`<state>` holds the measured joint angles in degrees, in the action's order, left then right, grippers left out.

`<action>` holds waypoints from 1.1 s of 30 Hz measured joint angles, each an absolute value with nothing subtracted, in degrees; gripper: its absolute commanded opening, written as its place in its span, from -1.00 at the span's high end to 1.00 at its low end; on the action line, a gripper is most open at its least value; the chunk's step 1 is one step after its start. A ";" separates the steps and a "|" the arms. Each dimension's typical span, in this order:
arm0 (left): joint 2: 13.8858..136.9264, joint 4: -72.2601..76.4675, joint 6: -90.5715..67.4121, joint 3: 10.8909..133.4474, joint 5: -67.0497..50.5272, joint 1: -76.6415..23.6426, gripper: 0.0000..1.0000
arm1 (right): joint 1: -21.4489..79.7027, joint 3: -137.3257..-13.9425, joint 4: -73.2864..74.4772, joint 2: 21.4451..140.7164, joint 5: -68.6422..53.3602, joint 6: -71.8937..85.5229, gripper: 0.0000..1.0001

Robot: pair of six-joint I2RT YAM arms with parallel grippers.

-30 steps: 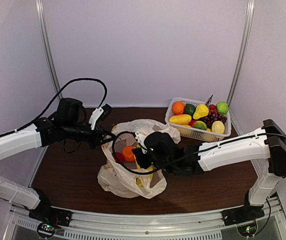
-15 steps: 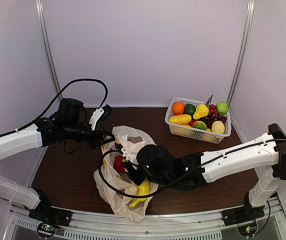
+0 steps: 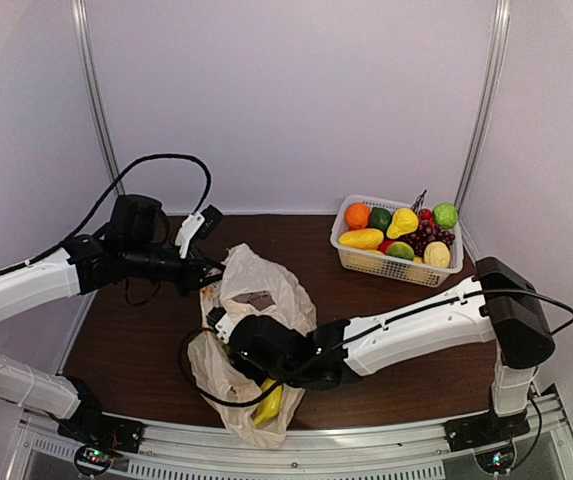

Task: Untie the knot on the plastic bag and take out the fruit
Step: Pick up the fake fruit from the takeout bag.

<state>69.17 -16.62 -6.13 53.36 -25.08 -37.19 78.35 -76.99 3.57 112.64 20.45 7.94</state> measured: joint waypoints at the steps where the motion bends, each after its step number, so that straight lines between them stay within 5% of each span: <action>1: 69.08 -16.62 -6.13 53.36 -25.08 -37.19 1.00 | 78.35 -76.99 3.88 112.86 20.16 8.10 0.72; 18: 68.79 -16.56 -6.13 53.34 -24.88 -37.19 1.00 | 82.59 -77.19 1.80 107.92 18.33 3.14 0.71; 33: 69.10 -16.58 -6.15 53.34 -23.70 -37.19 1.00 | 85.27 -75.70 -6.02 91.50 32.25 -2.90 0.67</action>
